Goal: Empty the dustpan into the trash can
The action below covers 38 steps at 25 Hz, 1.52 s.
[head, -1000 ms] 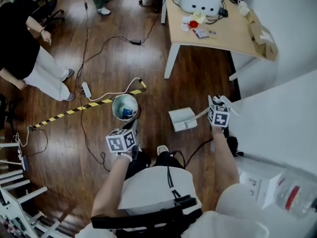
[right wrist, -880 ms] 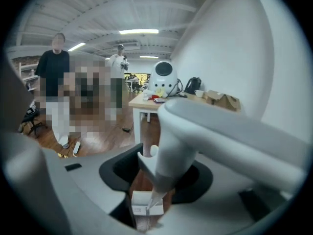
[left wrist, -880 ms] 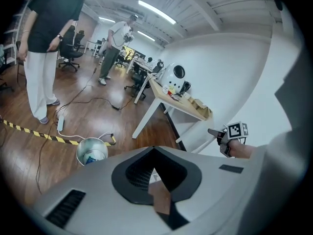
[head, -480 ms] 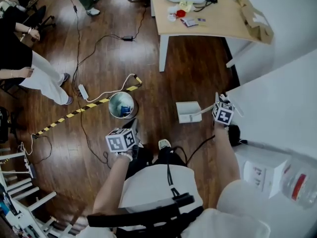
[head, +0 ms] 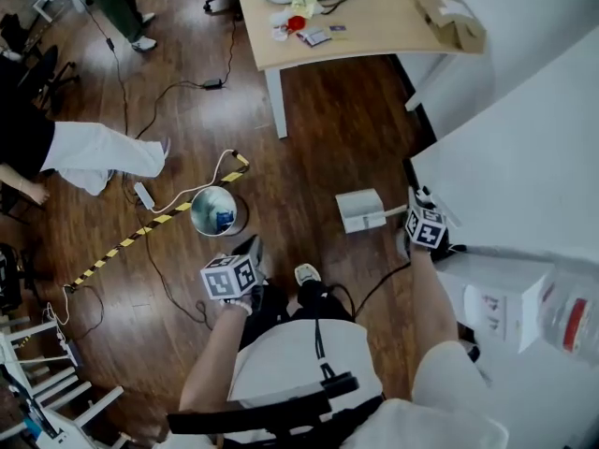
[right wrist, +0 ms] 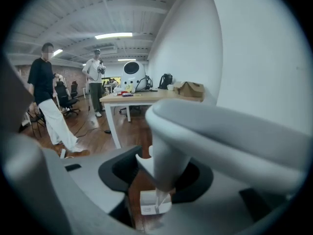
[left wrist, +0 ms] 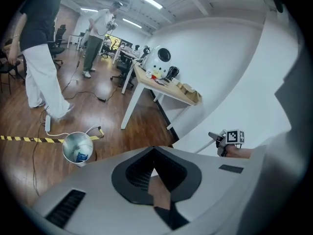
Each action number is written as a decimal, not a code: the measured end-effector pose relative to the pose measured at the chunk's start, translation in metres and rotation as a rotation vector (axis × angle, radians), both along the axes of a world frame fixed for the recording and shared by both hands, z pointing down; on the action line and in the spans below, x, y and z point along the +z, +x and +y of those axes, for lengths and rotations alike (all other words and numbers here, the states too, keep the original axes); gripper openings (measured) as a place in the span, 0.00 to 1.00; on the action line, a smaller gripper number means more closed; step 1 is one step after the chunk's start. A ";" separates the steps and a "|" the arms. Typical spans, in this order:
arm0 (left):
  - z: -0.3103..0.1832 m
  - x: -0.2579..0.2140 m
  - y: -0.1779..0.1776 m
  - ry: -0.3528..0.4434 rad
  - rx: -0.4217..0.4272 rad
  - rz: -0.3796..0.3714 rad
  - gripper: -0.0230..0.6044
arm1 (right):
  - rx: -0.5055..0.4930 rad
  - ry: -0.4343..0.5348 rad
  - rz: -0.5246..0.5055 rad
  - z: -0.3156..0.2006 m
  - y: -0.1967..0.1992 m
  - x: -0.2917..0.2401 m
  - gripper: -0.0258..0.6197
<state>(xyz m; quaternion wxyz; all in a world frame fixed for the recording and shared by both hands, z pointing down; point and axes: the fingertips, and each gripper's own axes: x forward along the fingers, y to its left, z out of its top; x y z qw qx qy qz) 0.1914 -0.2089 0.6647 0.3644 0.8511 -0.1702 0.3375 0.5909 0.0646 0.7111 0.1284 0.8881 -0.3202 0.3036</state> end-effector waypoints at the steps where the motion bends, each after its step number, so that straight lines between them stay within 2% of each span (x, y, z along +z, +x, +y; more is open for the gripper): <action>1: 0.004 0.001 0.003 -0.001 0.010 -0.006 0.02 | 0.000 0.012 -0.015 0.010 -0.004 0.004 0.35; 8: 0.024 0.007 0.020 -0.010 0.049 -0.023 0.02 | 0.080 0.085 -0.062 0.075 -0.038 0.027 0.37; 14: 0.047 0.004 0.040 0.001 0.092 -0.018 0.02 | 0.159 0.113 -0.116 0.121 -0.063 0.047 0.42; 17: 0.057 0.003 0.047 0.004 0.105 -0.017 0.02 | 0.167 0.110 -0.131 0.135 -0.068 0.051 0.44; 25: 0.076 0.000 0.057 0.017 0.112 -0.018 0.02 | 0.117 0.083 -0.159 0.141 -0.087 0.058 0.51; 31: 0.088 -0.002 0.062 0.021 0.102 -0.010 0.02 | 0.166 0.066 -0.205 0.153 -0.103 0.064 0.63; 38: 0.097 -0.001 0.062 0.020 0.075 -0.003 0.02 | 0.152 0.048 -0.248 0.156 -0.117 0.075 0.69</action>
